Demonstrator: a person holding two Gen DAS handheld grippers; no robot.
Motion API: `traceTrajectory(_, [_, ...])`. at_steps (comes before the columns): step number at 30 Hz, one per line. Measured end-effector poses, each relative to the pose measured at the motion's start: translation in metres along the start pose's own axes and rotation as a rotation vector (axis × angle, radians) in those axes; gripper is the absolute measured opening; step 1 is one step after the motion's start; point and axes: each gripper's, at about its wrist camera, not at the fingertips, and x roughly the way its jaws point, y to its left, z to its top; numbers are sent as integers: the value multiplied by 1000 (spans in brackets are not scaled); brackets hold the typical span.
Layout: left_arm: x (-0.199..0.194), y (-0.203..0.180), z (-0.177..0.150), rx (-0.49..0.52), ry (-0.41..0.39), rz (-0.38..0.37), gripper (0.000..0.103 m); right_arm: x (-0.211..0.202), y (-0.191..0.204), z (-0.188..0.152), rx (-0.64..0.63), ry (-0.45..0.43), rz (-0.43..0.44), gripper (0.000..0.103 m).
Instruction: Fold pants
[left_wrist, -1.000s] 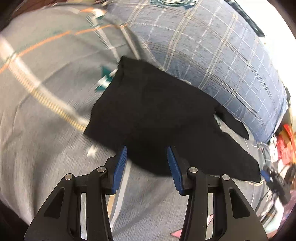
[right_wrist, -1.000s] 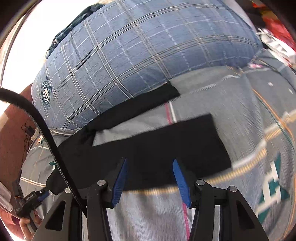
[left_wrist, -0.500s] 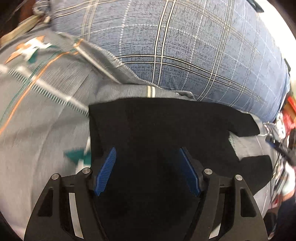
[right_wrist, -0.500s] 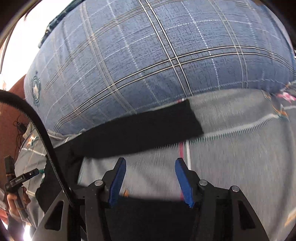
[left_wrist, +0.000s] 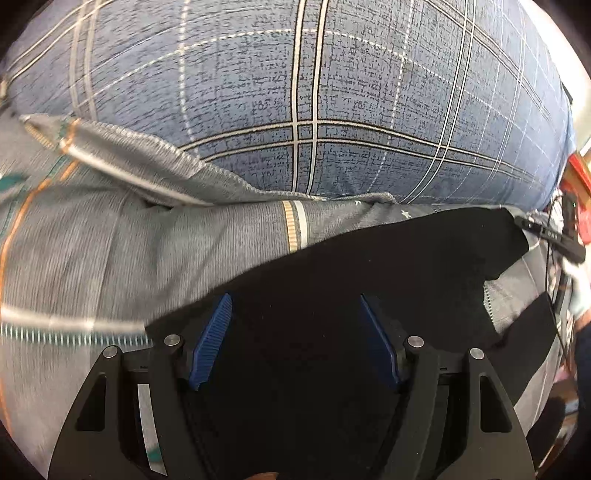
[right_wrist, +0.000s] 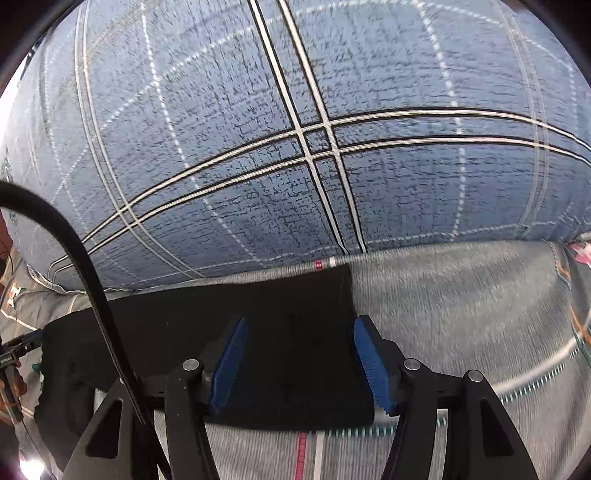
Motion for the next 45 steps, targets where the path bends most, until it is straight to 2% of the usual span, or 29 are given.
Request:
traceTrajectory(3, [7,3,7,50,9,-21,70,6,1,4,-24,5,-5,58])
traceTrajectory(8, [18,4,16,104,55,-9,70,15,-2,12,-56,13,-3,61])
traceTrajectory(12, [11,-2,17,149,70,-106,70,13,-17,19,-51,8,21,61])
traceTrajectory(15, [22,-6,15,187,107,-58,70,12,-31,22,-31,13,71,62])
traceTrajectory(20, [41,-8,11,182,153,-80,70,20,-48,25,-17,27,101,65])
traceTrajectory(22, [51,-18,6,230,175,-49,70,24,-53,27,-22,47,126,65])
traceTrajectory(24, [52,-29,3,284,158,-11,70,29,-55,28,-44,67,110,65])
traceTrajectory(26, [54,-37,3,293,141,-4,69,36,-51,24,-53,82,97,65])
traceTrajectory(27, [56,-39,4,289,136,3,66,41,-51,24,-57,97,95,65])
traceTrajectory(28, [57,-42,4,288,125,4,55,43,-49,24,-68,103,84,63])
traceTrajectory(29, [56,-49,3,300,106,12,39,44,-46,23,-89,98,63,45])
traceTrajectory(30, [57,-58,3,320,90,39,30,45,-42,23,-116,88,52,33])
traceTrajectory(31, [57,-65,2,345,77,79,16,47,-37,21,-131,92,43,17])
traceTrajectory(32, [56,-69,1,358,69,99,14,46,-31,19,-159,97,38,12])
traceTrajectory(34, [50,-73,0,361,44,122,7,34,-14,16,-275,69,9,9])
traceTrajectory(36, [35,-74,-1,340,2,116,7,11,-4,14,-339,15,2,8])
traceTrajectory(41, [-24,-84,-11,311,-150,32,2,-71,-6,11,-410,-163,10,7])
traceTrajectory(45, [-57,-96,-37,290,-205,-21,2,-133,-13,-12,-434,-252,50,7])
